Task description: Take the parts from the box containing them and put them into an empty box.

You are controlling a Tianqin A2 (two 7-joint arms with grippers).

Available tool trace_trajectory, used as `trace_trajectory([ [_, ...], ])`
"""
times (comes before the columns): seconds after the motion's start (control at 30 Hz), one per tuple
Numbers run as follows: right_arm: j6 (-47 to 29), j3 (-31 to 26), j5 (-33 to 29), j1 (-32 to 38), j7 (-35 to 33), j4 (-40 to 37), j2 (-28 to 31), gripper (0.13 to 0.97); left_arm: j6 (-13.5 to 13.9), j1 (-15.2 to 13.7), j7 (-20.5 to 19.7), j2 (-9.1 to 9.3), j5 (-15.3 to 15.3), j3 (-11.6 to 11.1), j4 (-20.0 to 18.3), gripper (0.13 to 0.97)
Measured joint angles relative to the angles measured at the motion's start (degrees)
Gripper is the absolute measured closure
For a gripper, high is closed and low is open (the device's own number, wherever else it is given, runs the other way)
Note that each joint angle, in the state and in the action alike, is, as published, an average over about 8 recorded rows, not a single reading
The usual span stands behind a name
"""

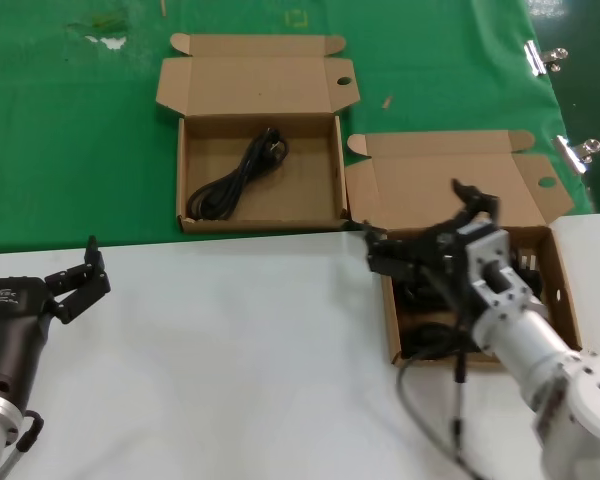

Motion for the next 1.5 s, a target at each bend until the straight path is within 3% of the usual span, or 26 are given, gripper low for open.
trace_trajectory([
  [0.5, 6.06, 7.90, -2.04, -13.26, 12.89, 15.98, 2.94, 0.129, 0.00, 0.00, 0.02, 0.00, 0.00, 0.00, 0.00, 0.132],
  [1.5, 6.38, 8.30, -2.15, -13.94, 13.55, 16.81, 3.09, 0.129, 0.00, 0.00, 0.00, 0.00, 0.00, 0.00, 0.00, 0.132],
])
